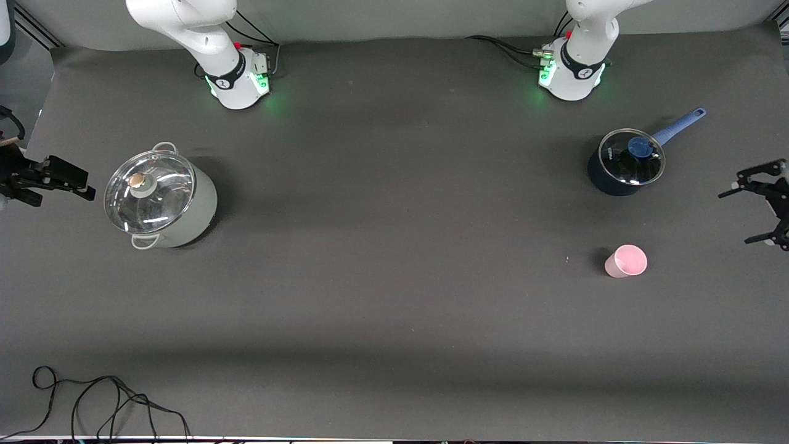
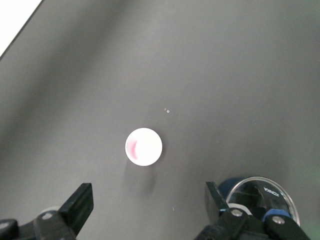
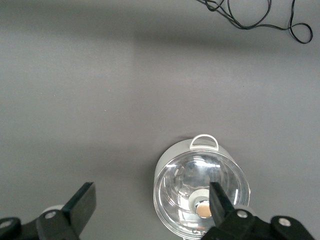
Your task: Transfer pink cup from left to right arm
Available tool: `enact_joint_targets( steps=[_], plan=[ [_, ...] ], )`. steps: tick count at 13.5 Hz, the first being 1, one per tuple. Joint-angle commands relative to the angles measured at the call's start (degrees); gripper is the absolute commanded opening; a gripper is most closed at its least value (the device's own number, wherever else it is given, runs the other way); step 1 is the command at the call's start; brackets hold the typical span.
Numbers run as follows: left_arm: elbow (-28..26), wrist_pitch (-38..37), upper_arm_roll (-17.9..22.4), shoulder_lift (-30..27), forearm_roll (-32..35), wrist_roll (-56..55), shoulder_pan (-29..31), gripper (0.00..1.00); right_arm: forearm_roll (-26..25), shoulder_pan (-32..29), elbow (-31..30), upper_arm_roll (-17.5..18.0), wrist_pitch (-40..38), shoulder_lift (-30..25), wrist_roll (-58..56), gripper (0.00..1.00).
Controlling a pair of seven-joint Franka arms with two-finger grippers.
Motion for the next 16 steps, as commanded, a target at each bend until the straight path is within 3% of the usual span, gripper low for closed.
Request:
enact_joint_targets(
  steps=[1, 4, 6, 12, 16],
  plan=[
    [6.99, -6.39, -0.63, 8.38, -7.52, 11.95, 4.38, 0.99, -0.35, 0.48, 0.15, -0.28, 0.5, -0.09, 1.3, 1.0],
    [15.16, -16.4, -0.72, 20.68, -15.87, 20.06, 8.86, 0.99, -0.26, 0.4, 0.15, -0.28, 0.5, 0.0, 1.3, 1.0],
    [17.82, -19.06, -0.89, 26.94, -20.09, 26.82, 10.72, 0.99, -0.17, 0.4, 0.33, -0.28, 0.5, 0.0, 1.39, 1.0],
    [17.74, -20.3, -0.98, 40.13, -30.64, 45.1, 12.92, 0.99, -0.17, 0.4, 0.33, -0.28, 0.5, 0.0, 1.39, 1.0],
    [17.56, -20.21, -0.98, 45.32, -33.73, 52.24, 12.92, 0.99, -0.17, 0.4, 0.33, -0.28, 0.59, 0.08, 1.39, 1.0]
  ],
)
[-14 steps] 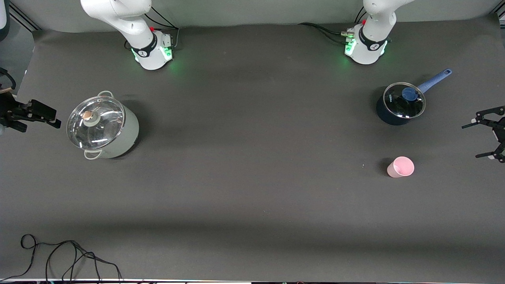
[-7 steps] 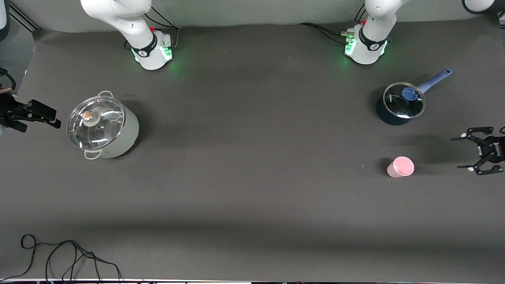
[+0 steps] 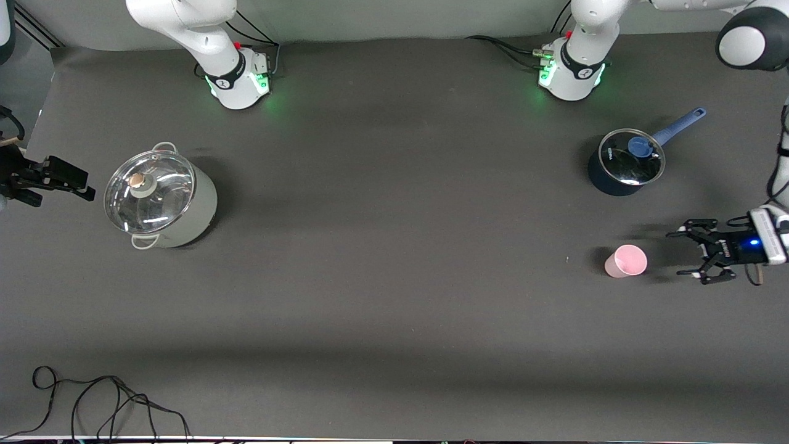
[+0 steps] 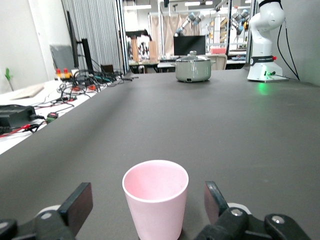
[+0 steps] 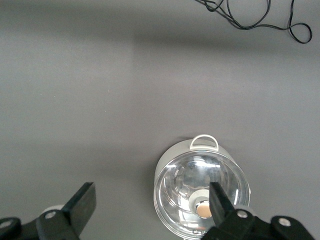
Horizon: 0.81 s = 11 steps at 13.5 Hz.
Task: Transfer pink cup from left to right arm
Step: 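Move the open left gripper down to the pink cup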
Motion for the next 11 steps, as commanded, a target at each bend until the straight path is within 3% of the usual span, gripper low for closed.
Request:
enact_joint_targets(
  steps=[1, 11],
  plan=[
    [2.1, -1.48, -0.32, 3.29, -1.86, 3.79, 0.57, 0.99, -0.17, 0.4, 0.32, -0.28, 0.48, -0.01, 1.14, 1.0],
    [2.02, 1.15, -0.32, 9.0, -4.23, 9.6, 0.57, 0.99, -0.17, 0.4, 0.24, -0.28, 0.48, 0.08, 1.14, 1.0]
  ],
)
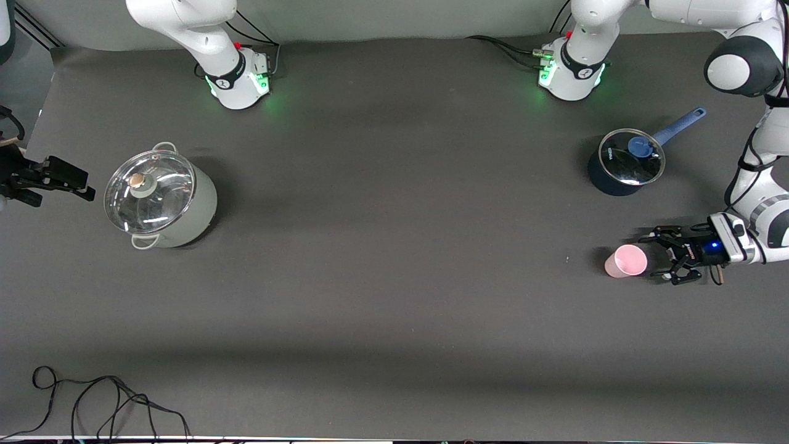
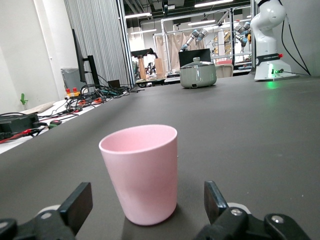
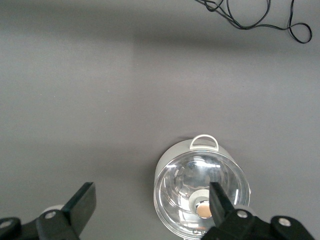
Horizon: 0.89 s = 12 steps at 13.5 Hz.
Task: Transfer pink cup from left to right arm
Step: 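Move the open left gripper down to the pink cup, then close the left gripper on the pink cup rim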
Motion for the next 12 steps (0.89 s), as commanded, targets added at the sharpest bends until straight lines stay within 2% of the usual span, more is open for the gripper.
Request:
enact_joint_targets(
  steps=[1, 12],
  plan=[
    [1.23, 0.2, -0.24, 1.91, -2.22, 1.21, 0.3, 0.99, -0.17, 0.4, 0.33, -0.28, 0.48, 0.07, 1.02, 1.0],
    [0.0, 0.82, -0.32, 2.61, -6.79, 1.38, -3.91, 0.99, -0.17, 0.23, 0.24, -0.28, 0.48, 0.16, 1.02, 1.0]
  ],
)
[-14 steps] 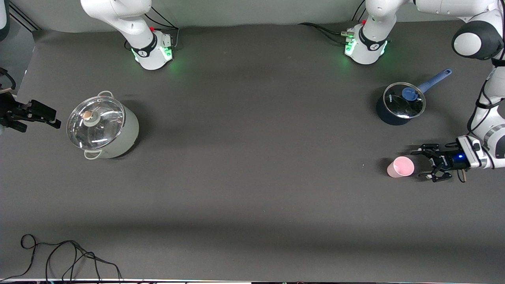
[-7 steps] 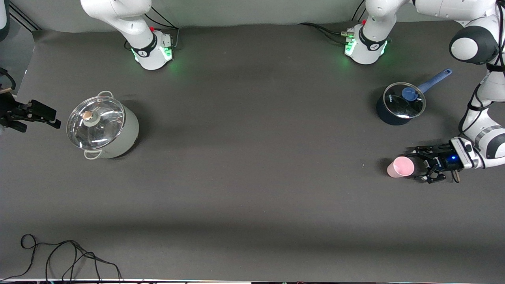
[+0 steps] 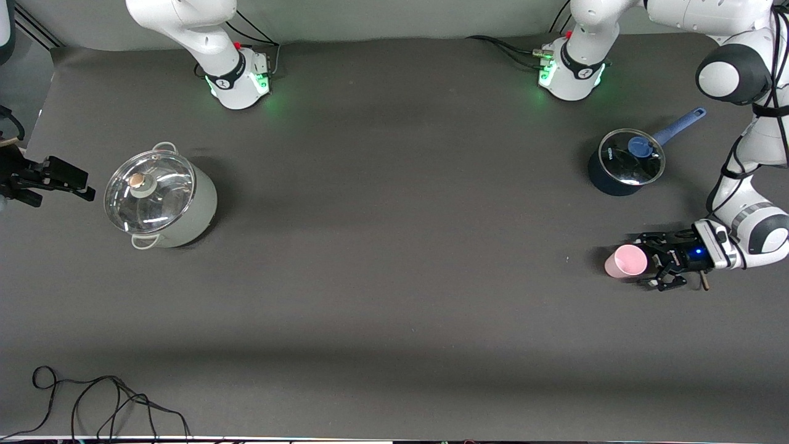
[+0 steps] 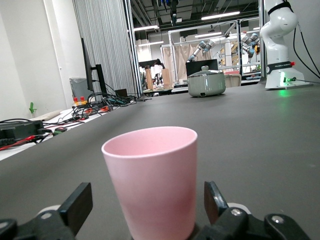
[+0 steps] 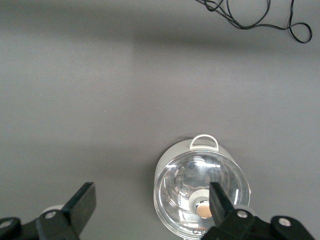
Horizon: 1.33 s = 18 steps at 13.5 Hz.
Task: Transfer pink cup from left to right arm
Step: 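Close the left gripper on the pink cup rim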
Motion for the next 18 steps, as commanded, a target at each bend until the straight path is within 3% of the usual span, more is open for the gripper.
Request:
enact_joint_targets(
  steps=[1, 13, 14, 15, 16, 17, 18],
  plan=[
    [-0.19, 0.82, 0.32, 0.72, -2.44, 1.05, -1.96, 0.99, -0.17, 0.16, 0.33, -0.28, 0.48, 0.12, 1.0, 1.0],
    [-0.64, 2.85, -0.03, 1.07, -6.4, 1.05, -5.93, 0.99, -0.61, 0.43, 2.53, -0.19, 0.12, 0.12, 1.0, 1.0],
    [-0.55, 2.85, -0.12, 1.07, -6.31, 0.96, -6.01, 0.92, -0.7, 0.6, 2.79, -0.19, 0.12, 0.2, 1.35, 1.0],
    [-0.55, 2.67, -0.12, 1.07, -6.31, 0.87, -5.93, 0.7, -0.44, 0.51, 3.48, -0.19, 0.04, 0.12, 6.05, 1.0],
    [-0.55, 2.67, -0.12, 1.16, -6.05, 0.52, -6.01, 0.23, -0.35, 0.6, 3.67, -0.1, -0.05, -0.06, 15.76, 1.0],
    [-0.55, 2.67, -0.12, 1.16, -6.05, 0.61, -6.71, 0.0, -0.44, 0.69, 3.93, 0.42, 0.04, -0.06, 24.82, 1.0],
    [-0.2, 2.85, -0.12, 1.16, -5.87, 0.87, -7.67, 0.0, -0.26, 1.21, 4.02, 0.51, -0.05, -0.15, 29.95, 1.0]
  ],
)
